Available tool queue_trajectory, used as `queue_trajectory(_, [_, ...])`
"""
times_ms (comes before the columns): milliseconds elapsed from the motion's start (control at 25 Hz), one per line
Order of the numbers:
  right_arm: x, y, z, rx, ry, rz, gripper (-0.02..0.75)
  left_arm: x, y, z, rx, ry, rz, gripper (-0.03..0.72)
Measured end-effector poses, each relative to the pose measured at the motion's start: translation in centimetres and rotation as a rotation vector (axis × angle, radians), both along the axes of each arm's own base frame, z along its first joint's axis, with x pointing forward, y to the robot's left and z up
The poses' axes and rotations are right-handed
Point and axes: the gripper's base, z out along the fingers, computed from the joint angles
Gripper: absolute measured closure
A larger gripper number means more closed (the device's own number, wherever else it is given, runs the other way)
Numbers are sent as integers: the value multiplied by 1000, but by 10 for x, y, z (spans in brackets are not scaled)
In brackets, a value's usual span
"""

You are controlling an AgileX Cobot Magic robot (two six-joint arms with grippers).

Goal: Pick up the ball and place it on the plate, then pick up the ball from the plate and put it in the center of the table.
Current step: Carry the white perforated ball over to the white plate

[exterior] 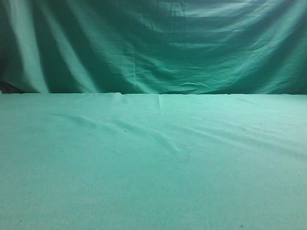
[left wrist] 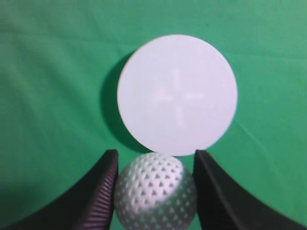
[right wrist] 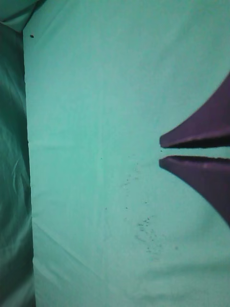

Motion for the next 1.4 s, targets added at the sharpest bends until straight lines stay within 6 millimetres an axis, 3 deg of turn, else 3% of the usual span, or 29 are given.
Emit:
queue_trajectory(160, [0, 0, 0, 0, 0, 0, 672, 5, 7, -8, 19, 9, 9, 386])
queue_trajectory(600, [0, 0, 0, 0, 0, 0, 672, 32, 11, -64, 30, 113, -9, 386])
queue_trajectory(1200, [0, 0, 0, 0, 0, 0, 672, 42, 13, -70, 49, 46, -27, 386])
queue_trajectory(1400, [0, 0, 0, 0, 0, 0, 672, 44, 11, -67, 17, 34, -8, 128])
